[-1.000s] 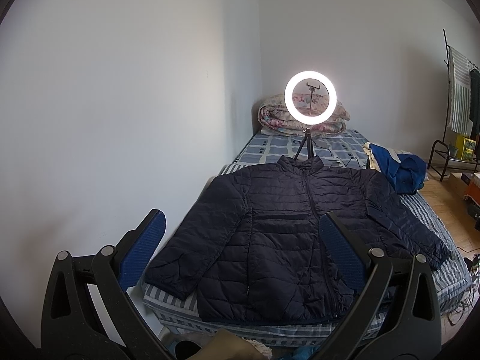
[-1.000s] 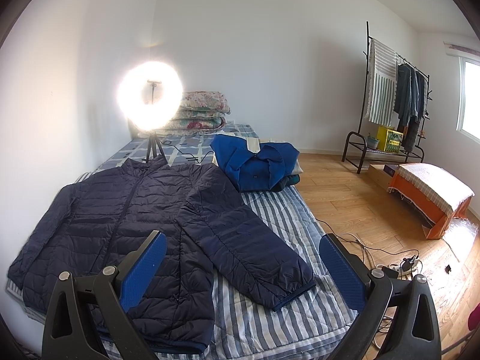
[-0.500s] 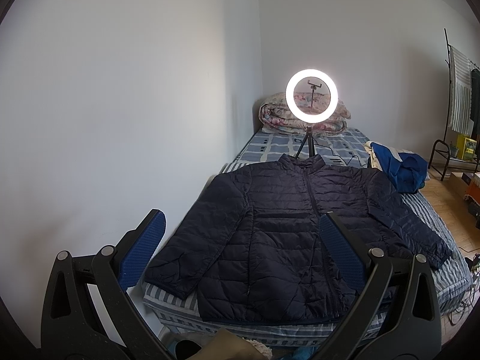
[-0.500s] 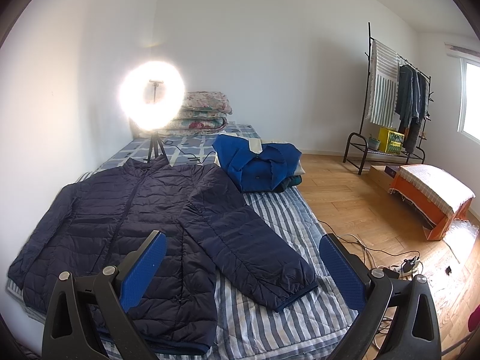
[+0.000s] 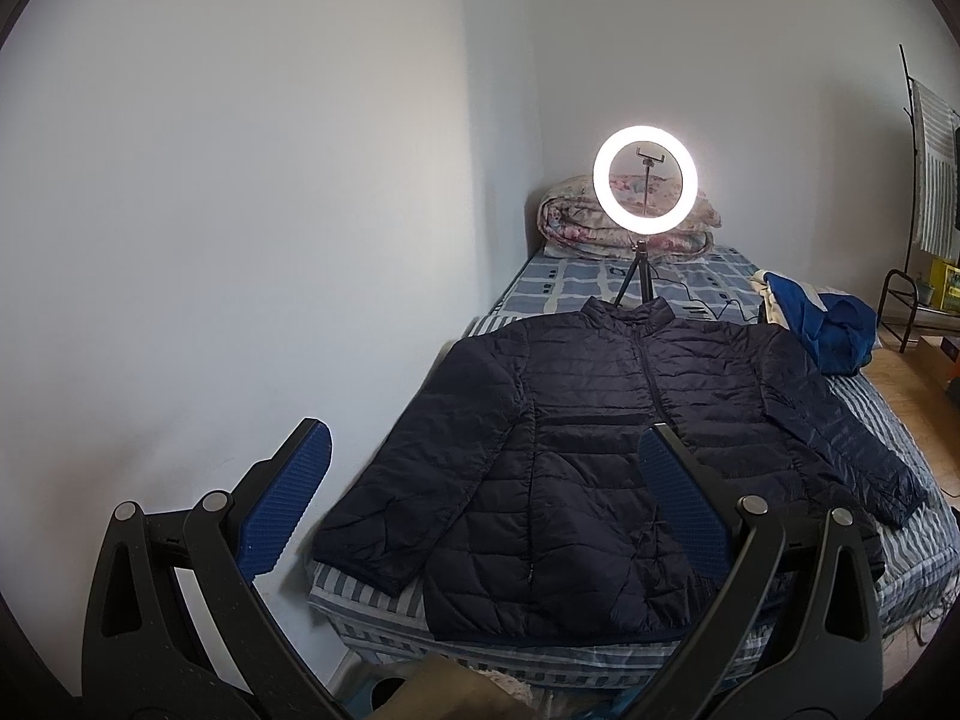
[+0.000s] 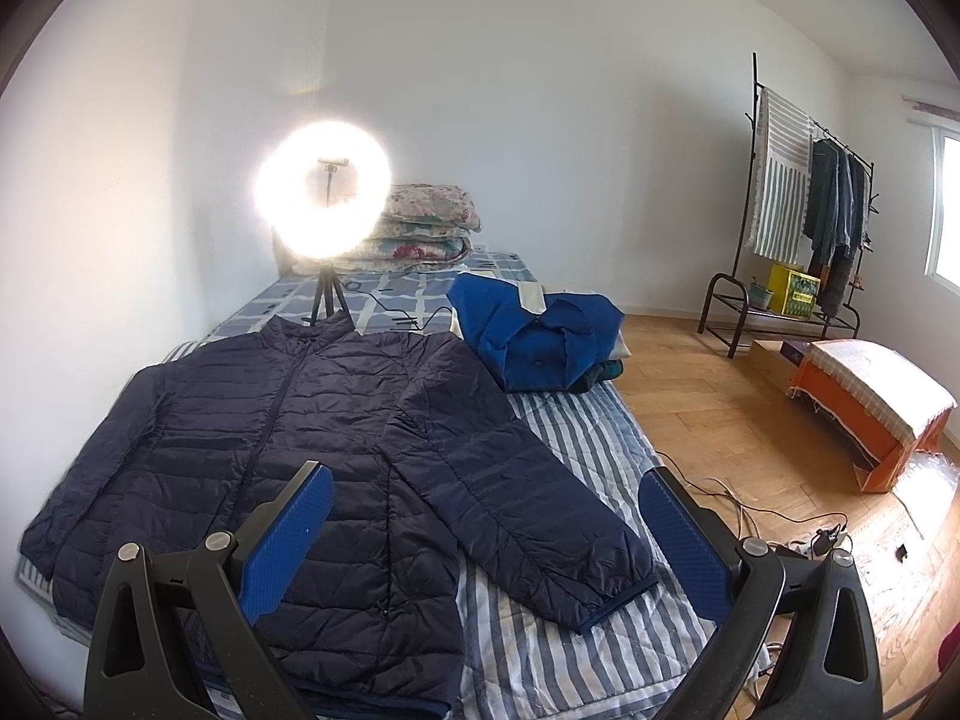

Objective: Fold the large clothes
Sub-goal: 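Move the right tool to the jacket's sleeve cuff and grasp it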

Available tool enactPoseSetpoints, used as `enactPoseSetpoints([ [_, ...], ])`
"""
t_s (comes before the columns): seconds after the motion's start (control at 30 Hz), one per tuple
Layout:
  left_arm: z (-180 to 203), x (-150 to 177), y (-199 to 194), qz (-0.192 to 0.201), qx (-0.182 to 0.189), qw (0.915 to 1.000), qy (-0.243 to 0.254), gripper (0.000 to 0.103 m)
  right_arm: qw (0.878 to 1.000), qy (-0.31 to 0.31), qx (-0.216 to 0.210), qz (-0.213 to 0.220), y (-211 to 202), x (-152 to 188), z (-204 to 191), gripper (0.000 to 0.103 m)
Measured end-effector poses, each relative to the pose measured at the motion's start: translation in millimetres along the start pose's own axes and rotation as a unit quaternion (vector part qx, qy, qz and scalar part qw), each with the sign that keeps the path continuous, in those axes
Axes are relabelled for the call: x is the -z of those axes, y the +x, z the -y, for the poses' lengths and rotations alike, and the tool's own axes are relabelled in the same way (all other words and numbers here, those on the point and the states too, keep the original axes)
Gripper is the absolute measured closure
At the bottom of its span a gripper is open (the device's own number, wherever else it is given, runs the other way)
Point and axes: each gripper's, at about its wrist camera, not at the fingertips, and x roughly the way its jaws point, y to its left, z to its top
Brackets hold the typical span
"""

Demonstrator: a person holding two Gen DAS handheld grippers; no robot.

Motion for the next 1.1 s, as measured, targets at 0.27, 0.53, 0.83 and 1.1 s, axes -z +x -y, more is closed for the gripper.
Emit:
enactPoseSetpoints([
  [0.27, -24, 11, 6, 0.0, -0.029, 0.9996, 0.003, 0.0, 0.999, -0.023, -0.028, 0.009, 4, -8, -39, 0.0],
  [0.53, -52, 24, 7, -0.009, -0.047, 0.9988, -0.007, 0.0, 0.996, -0.052, -0.064, 0.018, 11, -20, -86, 0.0],
  [0.83, -83, 41, -5, -0.021, -0.065, 0.9974, -0.024, 0.0, 0.983, -0.096, -0.155, 0.014, 26, -25, -160, 0.001],
  [1.1, -104, 61, -16, -0.04, -0.067, 0.9964, -0.031, 0.0, 0.94, -0.185, -0.286, 0.018, 30, -20, -252, 0.006],
])
